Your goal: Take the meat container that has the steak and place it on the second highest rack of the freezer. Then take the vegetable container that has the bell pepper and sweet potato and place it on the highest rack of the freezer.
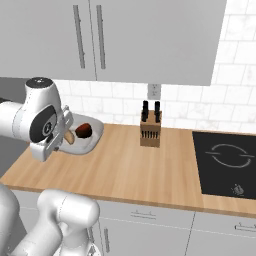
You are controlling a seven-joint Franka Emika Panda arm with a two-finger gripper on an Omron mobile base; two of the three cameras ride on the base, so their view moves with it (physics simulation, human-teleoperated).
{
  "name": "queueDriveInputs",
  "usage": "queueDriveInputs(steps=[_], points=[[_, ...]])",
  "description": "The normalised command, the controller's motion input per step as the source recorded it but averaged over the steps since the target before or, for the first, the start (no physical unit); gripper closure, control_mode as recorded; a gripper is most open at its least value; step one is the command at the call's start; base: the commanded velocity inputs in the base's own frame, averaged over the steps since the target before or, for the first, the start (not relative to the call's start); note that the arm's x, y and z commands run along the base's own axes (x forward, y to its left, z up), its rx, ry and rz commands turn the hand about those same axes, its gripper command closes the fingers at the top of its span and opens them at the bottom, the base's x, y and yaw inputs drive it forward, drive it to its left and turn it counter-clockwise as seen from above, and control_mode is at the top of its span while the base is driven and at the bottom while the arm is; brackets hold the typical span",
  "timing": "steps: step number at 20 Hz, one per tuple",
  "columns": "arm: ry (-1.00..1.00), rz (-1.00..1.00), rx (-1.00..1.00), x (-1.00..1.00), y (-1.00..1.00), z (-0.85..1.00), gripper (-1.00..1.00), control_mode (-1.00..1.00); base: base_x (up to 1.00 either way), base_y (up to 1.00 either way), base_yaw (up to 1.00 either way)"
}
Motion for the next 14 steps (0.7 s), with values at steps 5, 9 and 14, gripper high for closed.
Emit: queueDriveInputs(steps=[5,9,14], points=[[-0.03,0.0,-0.07,-0.01,-0.01,0.0,1.0,-1.0,0.0,0.0,0.0],[-0.13,0.02,-0.09,0.0,0.0,0.0,1.0,-1.0,0.0,0.0,0.0],[-0.01,0.04,0.0,0.0,-0.02,0.0,1.0,-1.0,0.0,0.0,0.0]])
